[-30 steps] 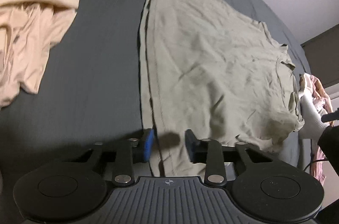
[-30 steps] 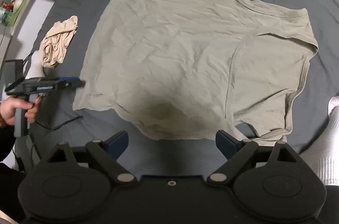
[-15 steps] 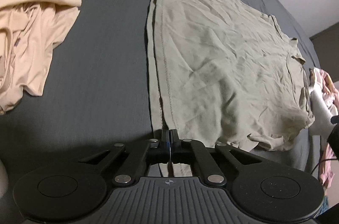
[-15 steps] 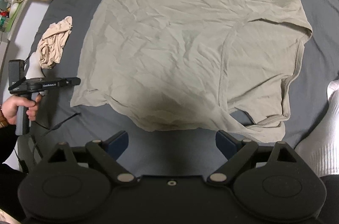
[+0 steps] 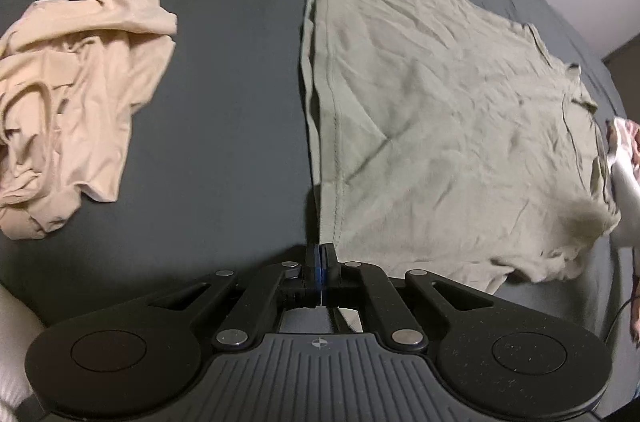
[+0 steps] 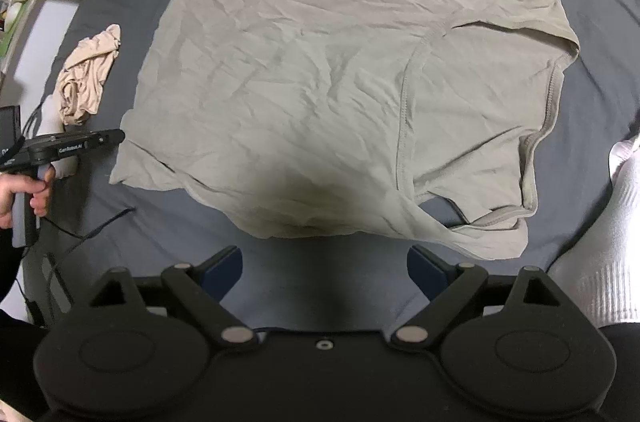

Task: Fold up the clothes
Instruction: 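Lower the left gripper onto the khaki shirt hem corner and close it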

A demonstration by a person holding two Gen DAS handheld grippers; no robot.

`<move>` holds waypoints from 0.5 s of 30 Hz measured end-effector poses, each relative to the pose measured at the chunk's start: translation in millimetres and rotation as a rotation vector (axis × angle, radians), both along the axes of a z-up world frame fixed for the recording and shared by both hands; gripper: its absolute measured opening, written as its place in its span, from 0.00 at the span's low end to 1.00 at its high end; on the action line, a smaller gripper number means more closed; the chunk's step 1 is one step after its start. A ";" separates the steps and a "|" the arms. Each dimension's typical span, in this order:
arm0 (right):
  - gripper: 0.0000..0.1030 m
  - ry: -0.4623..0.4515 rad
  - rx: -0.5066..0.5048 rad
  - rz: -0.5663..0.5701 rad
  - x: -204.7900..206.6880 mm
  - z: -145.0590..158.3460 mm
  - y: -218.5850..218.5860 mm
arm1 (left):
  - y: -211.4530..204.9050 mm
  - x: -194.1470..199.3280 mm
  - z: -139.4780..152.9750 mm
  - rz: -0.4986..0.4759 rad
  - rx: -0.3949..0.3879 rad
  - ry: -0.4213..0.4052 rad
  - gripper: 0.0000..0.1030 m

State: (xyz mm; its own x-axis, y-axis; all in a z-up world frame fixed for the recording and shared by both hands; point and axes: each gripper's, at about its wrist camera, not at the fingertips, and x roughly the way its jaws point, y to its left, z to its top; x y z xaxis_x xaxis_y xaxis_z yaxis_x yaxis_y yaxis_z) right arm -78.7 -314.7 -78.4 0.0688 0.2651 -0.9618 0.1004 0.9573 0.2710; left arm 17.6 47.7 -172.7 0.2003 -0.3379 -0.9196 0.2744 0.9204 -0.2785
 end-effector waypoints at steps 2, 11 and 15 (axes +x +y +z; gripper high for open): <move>0.87 0.004 -0.016 0.002 -0.7 -2.8 -0.7 | 1.8 -1.1 7.1 -0.010 -0.009 -0.007 0.00; 0.87 -0.012 -0.088 0.003 -13.4 -0.9 -10.7 | -1.1 -56.0 42.3 -0.353 -0.022 -0.085 0.07; 0.87 -0.017 -0.114 0.039 -21.5 0.2 -6.6 | -13.8 -76.5 28.8 -0.483 0.014 -0.095 0.07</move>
